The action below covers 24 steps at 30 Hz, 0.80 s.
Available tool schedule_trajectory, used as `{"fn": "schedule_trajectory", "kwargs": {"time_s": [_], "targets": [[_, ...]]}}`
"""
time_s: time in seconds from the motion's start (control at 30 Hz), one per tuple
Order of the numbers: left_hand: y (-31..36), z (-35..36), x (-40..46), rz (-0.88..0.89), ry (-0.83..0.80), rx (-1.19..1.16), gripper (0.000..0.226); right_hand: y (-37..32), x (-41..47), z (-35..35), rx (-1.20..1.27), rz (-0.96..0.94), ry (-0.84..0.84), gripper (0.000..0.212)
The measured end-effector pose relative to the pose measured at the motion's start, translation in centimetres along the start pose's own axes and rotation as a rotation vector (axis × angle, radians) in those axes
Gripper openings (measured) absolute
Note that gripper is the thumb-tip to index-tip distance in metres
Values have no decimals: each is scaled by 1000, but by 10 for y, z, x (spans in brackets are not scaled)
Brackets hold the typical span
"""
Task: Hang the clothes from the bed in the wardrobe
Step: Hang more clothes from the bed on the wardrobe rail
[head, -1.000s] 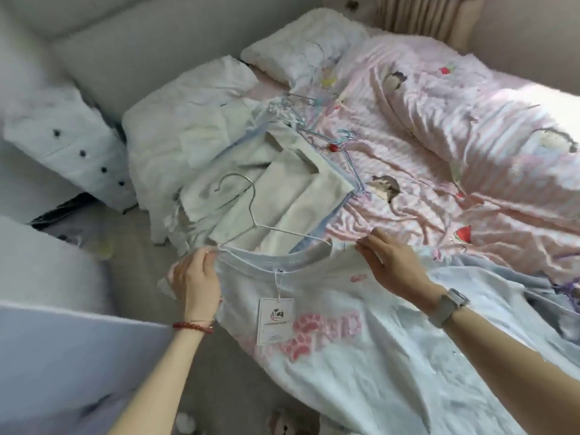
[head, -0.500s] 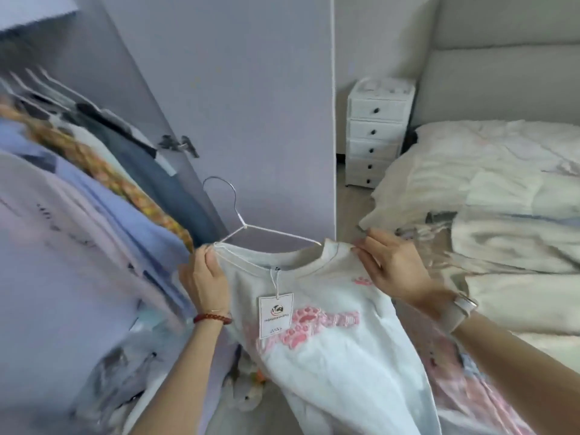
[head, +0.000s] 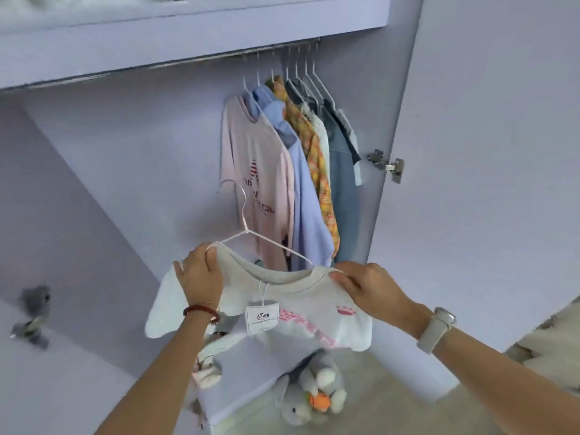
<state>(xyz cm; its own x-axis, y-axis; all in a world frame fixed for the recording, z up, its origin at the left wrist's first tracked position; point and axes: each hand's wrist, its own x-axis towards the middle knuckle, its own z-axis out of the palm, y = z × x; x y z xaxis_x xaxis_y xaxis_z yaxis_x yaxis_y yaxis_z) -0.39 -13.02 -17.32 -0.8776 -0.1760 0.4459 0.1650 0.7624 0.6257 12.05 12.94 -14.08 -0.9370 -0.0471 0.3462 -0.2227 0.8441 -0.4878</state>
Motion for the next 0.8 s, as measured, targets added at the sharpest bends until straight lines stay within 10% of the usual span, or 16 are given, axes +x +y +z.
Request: {"fn": "schedule_trajectory", "kwargs": {"time_s": [0.27, 0.5, 0.8], "targets": [[53, -33, 71, 67, 287, -31, 52, -16, 130, 28, 127, -54, 218, 22], [123, -48, 144, 407, 490, 301, 61, -24, 228, 33, 321, -1, 317, 28], [130, -39, 200, 396, 603, 641, 78, -41, 326, 43, 374, 92, 448, 32]]}}
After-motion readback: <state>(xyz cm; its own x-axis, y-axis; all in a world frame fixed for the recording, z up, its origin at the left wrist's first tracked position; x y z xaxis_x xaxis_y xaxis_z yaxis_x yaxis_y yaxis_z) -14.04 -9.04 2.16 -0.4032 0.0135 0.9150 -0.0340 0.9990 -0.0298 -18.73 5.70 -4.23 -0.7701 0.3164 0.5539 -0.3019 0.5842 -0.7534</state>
